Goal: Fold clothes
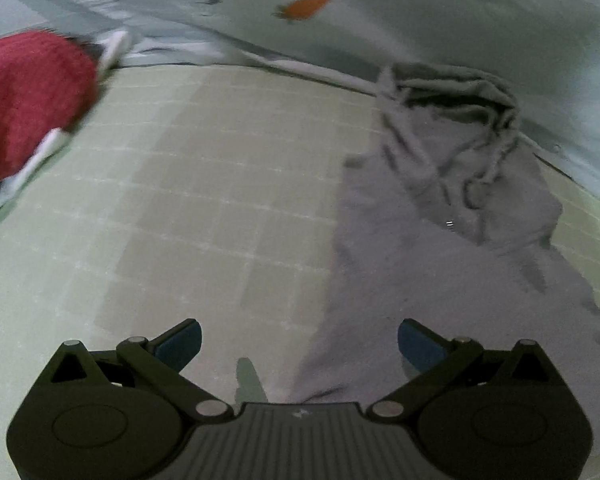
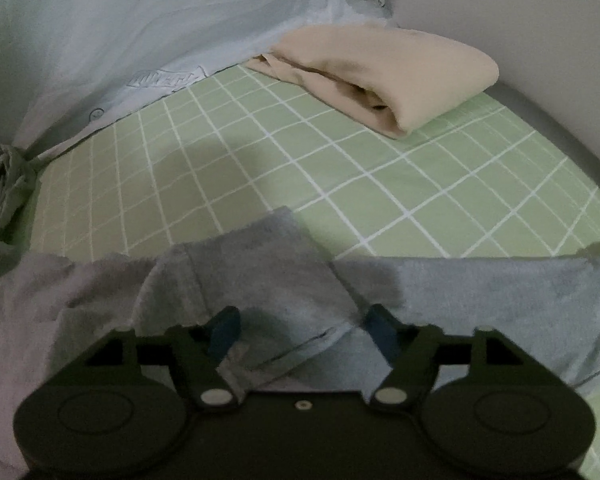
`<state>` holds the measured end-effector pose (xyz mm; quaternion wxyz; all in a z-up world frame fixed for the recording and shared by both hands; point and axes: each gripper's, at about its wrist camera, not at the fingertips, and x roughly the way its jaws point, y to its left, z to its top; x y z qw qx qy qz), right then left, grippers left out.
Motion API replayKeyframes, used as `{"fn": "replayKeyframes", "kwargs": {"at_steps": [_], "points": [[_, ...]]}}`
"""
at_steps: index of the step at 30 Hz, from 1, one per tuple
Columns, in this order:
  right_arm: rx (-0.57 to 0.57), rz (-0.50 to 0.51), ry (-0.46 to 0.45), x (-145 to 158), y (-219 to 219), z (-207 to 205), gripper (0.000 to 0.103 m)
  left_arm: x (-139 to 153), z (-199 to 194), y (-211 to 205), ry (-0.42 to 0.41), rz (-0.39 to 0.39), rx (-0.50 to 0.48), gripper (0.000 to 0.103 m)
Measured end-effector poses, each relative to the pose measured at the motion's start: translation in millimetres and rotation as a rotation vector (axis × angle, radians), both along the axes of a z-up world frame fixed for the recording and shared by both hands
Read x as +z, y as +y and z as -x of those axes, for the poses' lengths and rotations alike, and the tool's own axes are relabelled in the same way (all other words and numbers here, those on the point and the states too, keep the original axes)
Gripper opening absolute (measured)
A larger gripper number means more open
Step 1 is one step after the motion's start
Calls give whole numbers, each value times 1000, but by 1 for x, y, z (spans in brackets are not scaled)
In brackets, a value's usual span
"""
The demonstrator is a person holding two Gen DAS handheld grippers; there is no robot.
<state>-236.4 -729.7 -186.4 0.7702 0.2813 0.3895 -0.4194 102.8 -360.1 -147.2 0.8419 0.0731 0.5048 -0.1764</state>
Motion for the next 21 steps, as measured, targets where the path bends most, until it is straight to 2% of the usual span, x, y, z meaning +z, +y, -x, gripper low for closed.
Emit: {"fn": "replayKeyframes", "kwargs": {"at_steps": [1,2,3,4,5,7,8,9,11,12,13,15,18,21], "points": [[5,5,5,0,1,-1,74,-3,-1,-7,-2,-1,-3,96],[12,12,9,0,1,-3,67,-6,-3,-12,1,-4,-4,94],[22,25,13,0,3,-4,61,-9,-6,-16,7,-7,-5,85],[29,37,16,1,3,-5,48,-12,-9,-20,13,-10,-5,75],[34,42,11,2,3,-4,29,-14,-12,-24,19,-12,-6,70],[30,31,-20,7,0,-1,12,-19,-16,-26,41,8,0,50],[19,40,-35,12,-1,2,11,-21,-18,-26,55,27,0,43],[10,62,-57,20,-1,6,11,-22,-19,-27,67,50,-2,30],[-14,136,-79,42,3,15,9,-21,-18,-29,53,51,-2,24],[-28,181,-87,56,6,21,9,-20,-17,-30,35,42,-4,14],[-44,221,-99,69,9,28,8,-19,-17,-28,16,24,8,12],[-84,237,-141,86,10,44,8,-21,-22,-19,39,56,49,12],[-116,187,-145,81,10,59,8,-22,-24,-14,62,80,71,13],[-144,123,-75,57,15,57,8,-12,-16,-19,28,48,42,19]]}}
